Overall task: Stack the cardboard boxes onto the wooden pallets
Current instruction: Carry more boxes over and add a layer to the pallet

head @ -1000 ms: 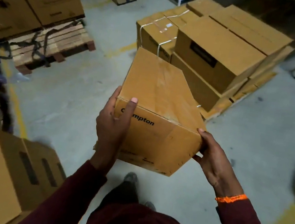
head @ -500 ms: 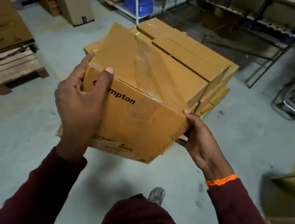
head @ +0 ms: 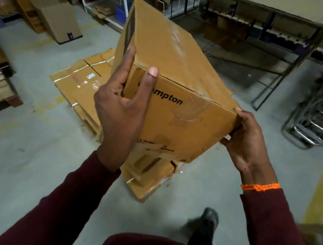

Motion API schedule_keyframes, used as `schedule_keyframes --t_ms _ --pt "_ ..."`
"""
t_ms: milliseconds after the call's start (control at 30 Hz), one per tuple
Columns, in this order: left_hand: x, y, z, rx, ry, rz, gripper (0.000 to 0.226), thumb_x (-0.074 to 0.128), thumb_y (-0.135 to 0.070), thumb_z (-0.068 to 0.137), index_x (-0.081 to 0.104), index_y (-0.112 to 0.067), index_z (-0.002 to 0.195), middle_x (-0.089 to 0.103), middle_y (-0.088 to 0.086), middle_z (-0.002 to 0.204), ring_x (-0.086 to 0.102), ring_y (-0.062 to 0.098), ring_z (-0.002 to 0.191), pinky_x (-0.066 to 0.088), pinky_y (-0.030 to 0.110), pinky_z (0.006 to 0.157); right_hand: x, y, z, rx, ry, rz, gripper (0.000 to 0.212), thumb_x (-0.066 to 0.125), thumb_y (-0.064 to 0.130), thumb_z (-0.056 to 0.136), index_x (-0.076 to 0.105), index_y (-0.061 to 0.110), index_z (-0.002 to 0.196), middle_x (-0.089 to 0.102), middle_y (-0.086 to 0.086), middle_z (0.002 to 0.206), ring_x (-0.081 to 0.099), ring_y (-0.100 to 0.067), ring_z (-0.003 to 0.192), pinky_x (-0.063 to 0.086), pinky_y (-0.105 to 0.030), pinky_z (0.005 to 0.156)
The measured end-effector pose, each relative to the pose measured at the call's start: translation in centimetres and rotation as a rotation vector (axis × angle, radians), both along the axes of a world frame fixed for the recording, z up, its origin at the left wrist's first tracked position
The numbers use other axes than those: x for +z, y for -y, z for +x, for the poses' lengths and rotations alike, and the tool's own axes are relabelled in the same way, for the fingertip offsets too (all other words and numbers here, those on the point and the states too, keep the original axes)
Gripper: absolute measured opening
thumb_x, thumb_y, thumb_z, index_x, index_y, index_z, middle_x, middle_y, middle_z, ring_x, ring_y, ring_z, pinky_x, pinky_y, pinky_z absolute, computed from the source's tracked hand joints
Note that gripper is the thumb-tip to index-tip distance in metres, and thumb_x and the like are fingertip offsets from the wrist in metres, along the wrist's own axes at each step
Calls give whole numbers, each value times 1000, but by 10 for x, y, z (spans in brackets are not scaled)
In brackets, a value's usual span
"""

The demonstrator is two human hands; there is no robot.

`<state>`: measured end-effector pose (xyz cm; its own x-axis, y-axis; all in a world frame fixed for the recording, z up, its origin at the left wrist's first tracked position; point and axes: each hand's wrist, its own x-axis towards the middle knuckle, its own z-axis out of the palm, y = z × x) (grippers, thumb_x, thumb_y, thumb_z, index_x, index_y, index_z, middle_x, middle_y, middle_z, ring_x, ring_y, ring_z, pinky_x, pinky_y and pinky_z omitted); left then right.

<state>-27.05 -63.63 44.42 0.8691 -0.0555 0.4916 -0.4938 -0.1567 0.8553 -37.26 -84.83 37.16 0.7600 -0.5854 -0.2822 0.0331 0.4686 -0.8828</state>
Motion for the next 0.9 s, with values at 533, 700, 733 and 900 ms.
schedule_keyframes --t_ms 533,700,733,900 --pt "-35 372 77 45 -177 -251 58 60 -45 96 53 -15 146 55 -11 146 54 0 132 52 34 106 16 397 105 76 -66 -129 18 54 30 99 67 29 110 62 6 117 57 -15 112 49 -39 87" --pt "-68 462 150 83 -242 -305 65 61 -60 93 55 -21 144 61 -3 143 59 19 131 51 52 105 6 490 174 91 -107 -212 27 52 31 99 62 28 124 59 5 119 55 -15 107 46 -36 80" --pt "-72 479 164 99 -255 -314 65 60 -59 93 55 -20 144 60 0 143 58 20 131 51 53 105 6 508 189 104 -126 -223 26 53 31 99 62 28 123 58 5 117 54 -16 107 45 -36 79" --pt "-96 549 225 169 -368 -334 60 58 -72 87 57 -41 138 56 32 131 51 51 124 44 71 97 2 590 270 211 -228 -270 42 55 32 99 55 20 139 58 1 124 53 -21 122 46 -40 91"
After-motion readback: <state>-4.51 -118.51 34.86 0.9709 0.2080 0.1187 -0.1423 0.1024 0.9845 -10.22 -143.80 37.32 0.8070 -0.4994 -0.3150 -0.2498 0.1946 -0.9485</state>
